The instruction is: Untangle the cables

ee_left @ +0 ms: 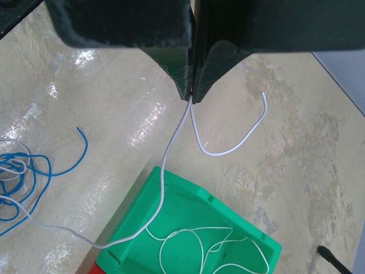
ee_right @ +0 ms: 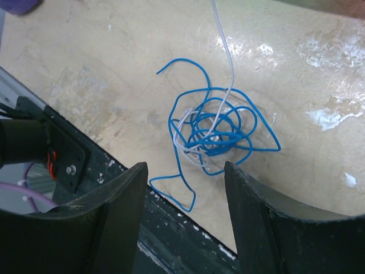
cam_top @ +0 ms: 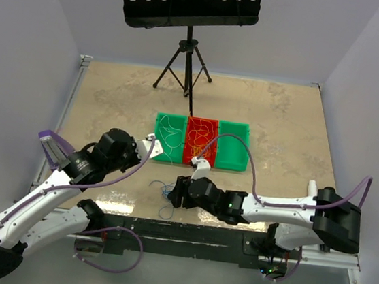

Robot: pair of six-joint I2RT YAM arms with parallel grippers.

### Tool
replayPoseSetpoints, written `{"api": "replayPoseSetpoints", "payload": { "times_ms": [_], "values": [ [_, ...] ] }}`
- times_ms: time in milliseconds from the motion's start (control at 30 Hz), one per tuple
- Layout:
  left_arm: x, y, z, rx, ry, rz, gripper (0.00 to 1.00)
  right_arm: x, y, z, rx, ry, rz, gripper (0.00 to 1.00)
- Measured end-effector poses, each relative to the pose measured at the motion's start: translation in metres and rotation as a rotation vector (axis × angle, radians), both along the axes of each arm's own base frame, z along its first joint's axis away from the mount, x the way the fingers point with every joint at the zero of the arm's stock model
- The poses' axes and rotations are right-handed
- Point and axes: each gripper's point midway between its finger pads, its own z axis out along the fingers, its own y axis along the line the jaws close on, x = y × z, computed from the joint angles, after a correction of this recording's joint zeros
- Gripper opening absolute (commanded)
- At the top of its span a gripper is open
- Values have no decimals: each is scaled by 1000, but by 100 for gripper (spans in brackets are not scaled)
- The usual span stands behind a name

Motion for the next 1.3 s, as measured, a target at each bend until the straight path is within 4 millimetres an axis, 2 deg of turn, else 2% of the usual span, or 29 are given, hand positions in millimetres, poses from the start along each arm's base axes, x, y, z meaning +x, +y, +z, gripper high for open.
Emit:
{"api": "replayPoseSetpoints", "payload": {
  "times_ms": [100, 200, 333, 367, 533, 633, 733, 800, 833, 933, 1000, 1033, 1067, 1133, 1200, 1300],
  "values": [
    [-1, 1, -1, 2, 3, 0, 0, 7, 7, -8, -21, 5, -26, 52],
    [-1, 1, -1, 2, 2, -1, 0, 13, 12, -17, -49, 15, -49, 40],
    [-1, 1, 0, 4, -3, -6, 0, 20, 11, -22, -60, 17, -88, 7],
    [-1, 1, 0, 4, -3, -7, 0, 21, 10, -22, -63, 14, -98, 2],
    [-2, 1, 0, 3, -2, -9, 0, 30, 5, -15, -55, 7, -156, 0],
    [-1, 1, 0, 4, -4, -5, 0, 33, -4, -5, -51, 0, -195, 0],
    [2, 6, 0, 19, -17, 18, 0, 34, -21, 17, -27, -9, -246, 0],
    [2, 8, -5, 30, -18, 30, 0, 36, -37, 41, 15, -23, -292, 0],
    [2, 9, -8, 36, -12, 31, 0, 36, -46, 57, 48, -34, -313, 1],
    [0, 9, -12, 38, -4, 27, 0, 37, -63, 98, 169, -58, -347, 35],
    [0, 8, -12, 32, -3, 21, 0, 36, -65, 111, 216, -60, -347, 50],
    [-1, 7, -12, 30, -1, 17, 0, 35, -61, 110, 221, -53, -339, 54],
    [-1, 6, -12, 28, 1, 14, 0, 35, -55, 105, 213, -42, -328, 57],
    [-2, 5, -12, 25, 4, 9, 0, 32, -40, 80, 151, -10, -292, 62],
    [-2, 5, -12, 24, 6, 7, 0, 26, -25, 40, 50, 38, -244, 66],
    [-3, 5, -13, 22, 10, 2, 0, 19, -18, 6, -40, 74, -196, 66]
  ]
}}
